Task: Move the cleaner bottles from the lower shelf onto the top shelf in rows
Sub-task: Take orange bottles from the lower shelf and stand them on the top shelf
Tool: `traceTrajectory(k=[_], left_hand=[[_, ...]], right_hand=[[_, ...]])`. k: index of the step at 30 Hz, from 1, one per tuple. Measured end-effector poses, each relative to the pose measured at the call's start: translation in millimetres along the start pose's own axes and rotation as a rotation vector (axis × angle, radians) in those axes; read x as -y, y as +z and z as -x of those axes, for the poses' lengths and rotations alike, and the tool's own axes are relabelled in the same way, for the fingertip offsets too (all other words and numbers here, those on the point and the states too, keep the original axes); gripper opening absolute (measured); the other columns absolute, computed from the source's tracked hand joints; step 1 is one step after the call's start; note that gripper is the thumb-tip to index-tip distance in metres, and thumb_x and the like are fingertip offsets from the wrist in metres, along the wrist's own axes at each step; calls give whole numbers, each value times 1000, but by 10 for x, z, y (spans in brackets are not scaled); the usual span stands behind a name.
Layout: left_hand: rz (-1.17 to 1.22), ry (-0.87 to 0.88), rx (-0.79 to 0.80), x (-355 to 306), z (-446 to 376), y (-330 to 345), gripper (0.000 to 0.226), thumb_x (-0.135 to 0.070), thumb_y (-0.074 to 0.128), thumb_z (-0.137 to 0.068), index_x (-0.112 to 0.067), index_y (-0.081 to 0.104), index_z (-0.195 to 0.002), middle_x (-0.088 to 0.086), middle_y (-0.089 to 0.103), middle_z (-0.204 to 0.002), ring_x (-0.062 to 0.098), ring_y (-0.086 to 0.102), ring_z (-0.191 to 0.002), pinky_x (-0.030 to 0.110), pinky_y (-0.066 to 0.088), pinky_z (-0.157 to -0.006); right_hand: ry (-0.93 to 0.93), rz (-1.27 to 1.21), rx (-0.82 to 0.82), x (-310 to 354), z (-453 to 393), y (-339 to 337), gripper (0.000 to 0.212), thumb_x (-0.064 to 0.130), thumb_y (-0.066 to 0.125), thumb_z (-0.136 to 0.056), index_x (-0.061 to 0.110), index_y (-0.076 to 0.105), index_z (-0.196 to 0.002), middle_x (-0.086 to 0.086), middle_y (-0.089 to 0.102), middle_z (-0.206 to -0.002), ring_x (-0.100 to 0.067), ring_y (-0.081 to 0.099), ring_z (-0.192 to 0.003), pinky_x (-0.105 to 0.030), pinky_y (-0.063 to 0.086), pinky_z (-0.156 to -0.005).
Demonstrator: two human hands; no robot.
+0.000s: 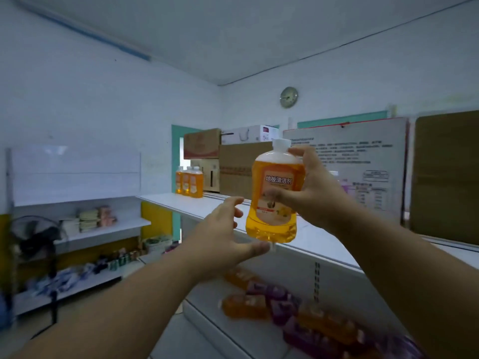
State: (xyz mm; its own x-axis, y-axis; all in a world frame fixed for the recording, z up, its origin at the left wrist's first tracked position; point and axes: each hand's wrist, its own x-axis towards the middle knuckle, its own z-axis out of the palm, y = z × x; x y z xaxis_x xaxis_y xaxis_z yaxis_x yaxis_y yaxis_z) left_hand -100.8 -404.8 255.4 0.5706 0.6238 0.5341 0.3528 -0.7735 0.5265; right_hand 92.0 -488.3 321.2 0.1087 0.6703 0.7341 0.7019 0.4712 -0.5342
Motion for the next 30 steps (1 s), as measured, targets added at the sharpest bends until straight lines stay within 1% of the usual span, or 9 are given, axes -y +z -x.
traceTrajectory(k=[4,7,11,15,17,20,24,27,30], left_hand=[[34,-55,-65,723,-319,-335,101,-66,77,-66,-37,25,-148,-11,49,-132,10,53,-114,33,50,-89],[24,-67,-103,1295,-637,-519,99,-65,77,-69,-35,25,-148,-9,50,-133,11,54,-113,37,51,-92],[-52,-107,-113,2036,-1143,-813,102,-75,71,-66,-39,21,-147,-12,48,-135,9,53,-112,31,49,-86],[-86,-128,-110,2653,-1669,-1146,112,-92,54,-49,-43,21,-144,-19,44,-124,7,52,-109,30,48,-82],[-108,-109,-85,2997,-1924,-1225,103,-92,54,-54,-46,22,-140,-18,47,-126,6,51,-107,28,46,-80],[-133,-73,-47,3598,-2301,-1234,87,-83,60,-66,-47,23,-137,-12,50,-135,7,51,-107,30,46,-83],[-139,15,46,4335,-2854,-1159,88,-84,60,-65,-47,27,-136,-11,51,-137,7,49,-108,34,48,-88],[-99,125,134,4816,-3323,-1111,86,-89,57,-60,-48,30,-130,-15,52,-133,4,49,-105,30,44,-82],[-104,210,246,5183,-3759,-1057,86,-87,57,-60,-47,31,-132,-15,52,-134,4,50,-108,27,40,-80]], right_hand=[[-38,5,60,-181,-563,762,77,32,85,-72,41,34,-129,13,54,-108,-14,68,-92,-34,61,-70],[-64,15,75,-406,-1036,1248,74,31,85,-73,41,34,-126,11,56,-108,-12,68,-90,-25,60,-64],[-95,36,119,-616,-1862,1859,72,26,84,-75,40,32,-124,11,55,-106,-11,65,-90,-20,56,-60],[-74,26,145,-807,-2566,2399,71,28,83,-76,40,31,-123,14,53,-102,-6,62,-86,-14,53,-52],[-66,58,151,-946,-2802,2654,73,30,84,-75,40,31,-124,14,54,-103,-8,63,-87,-15,54,-53],[-40,129,142,-1182,-3094,3033,74,30,85,-73,41,31,-122,13,55,-103,-10,64,-88,-19,56,-57],[50,185,44,-1534,-3372,3482,75,29,86,-73,41,31,-122,12,55,-104,-10,65,-87,-17,55,-54],[134,244,-36,-1809,-3597,3763,74,30,86,-72,40,32,-122,11,57,-104,-10,67,-85,-19,56,-54],[214,314,-109,-2021,-3852,3952,74,28,86,-73,42,31,-121,10,57,-103,-9,66,-83,-17,54,-51]])
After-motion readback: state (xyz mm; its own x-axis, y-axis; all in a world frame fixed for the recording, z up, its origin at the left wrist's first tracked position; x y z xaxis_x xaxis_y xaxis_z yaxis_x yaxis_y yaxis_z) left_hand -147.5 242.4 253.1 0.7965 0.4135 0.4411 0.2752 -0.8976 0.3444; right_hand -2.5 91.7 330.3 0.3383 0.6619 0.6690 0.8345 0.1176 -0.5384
